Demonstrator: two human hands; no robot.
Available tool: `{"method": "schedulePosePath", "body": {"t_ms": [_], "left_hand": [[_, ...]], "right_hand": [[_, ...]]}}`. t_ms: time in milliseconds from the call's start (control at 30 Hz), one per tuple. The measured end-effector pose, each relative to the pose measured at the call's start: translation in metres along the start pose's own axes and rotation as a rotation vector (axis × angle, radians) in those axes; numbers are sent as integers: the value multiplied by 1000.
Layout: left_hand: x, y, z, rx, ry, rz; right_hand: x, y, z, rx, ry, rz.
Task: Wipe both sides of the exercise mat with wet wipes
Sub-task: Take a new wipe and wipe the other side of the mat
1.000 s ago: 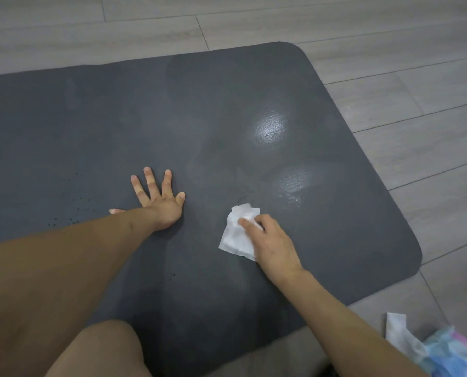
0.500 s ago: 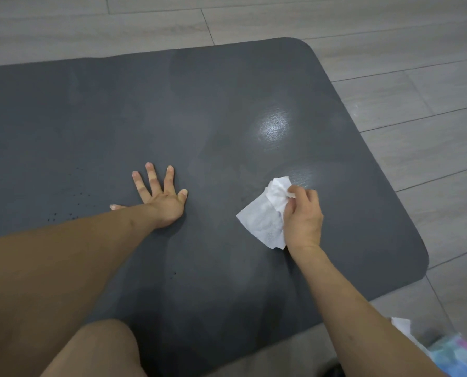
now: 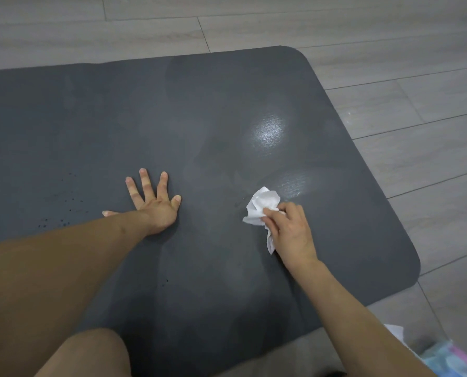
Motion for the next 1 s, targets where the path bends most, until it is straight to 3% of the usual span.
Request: {"method": "schedulePosePath", "body": {"t_ms": [233,300,433,533,600,733,800,933,1000], "left_hand": [[1,1,1,3,-4,-1],[0,0,1,1,2,-1],[0,0,0,-13,-3,-6],[-1,-1,-2,-16,-9,-10],[-1,-2,-2,-20,-16,0],[1,-1,1,-34,-23,14],[2,-1,2,-43,-26,20],[1,0,1,-43,-19,20],[2,0,2,-38,-7,16]], "right_hand": [[-10,-15,44,188,-160,-84],[19,21,46,90,-138,-97],[83,121,14,-188,123,46],[78,110,28,-292,231,23],[54,63,68,-187,201,-36],[-25,-69,141,158,-60,-198],[-51,-108,149,310,-113,-188],[-20,-62,144,300,-210,-138],[34,8,126,89,-69,3]]}}
Point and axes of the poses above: each hand's wrist, its own z-axis towards the middle knuckle, its own x-axis out of the palm, y = z × x, the point moved 4 cm from there along z, towards the middle knuckle, and after that the axes turned 9 degrees about z, right-handed, at the moved point
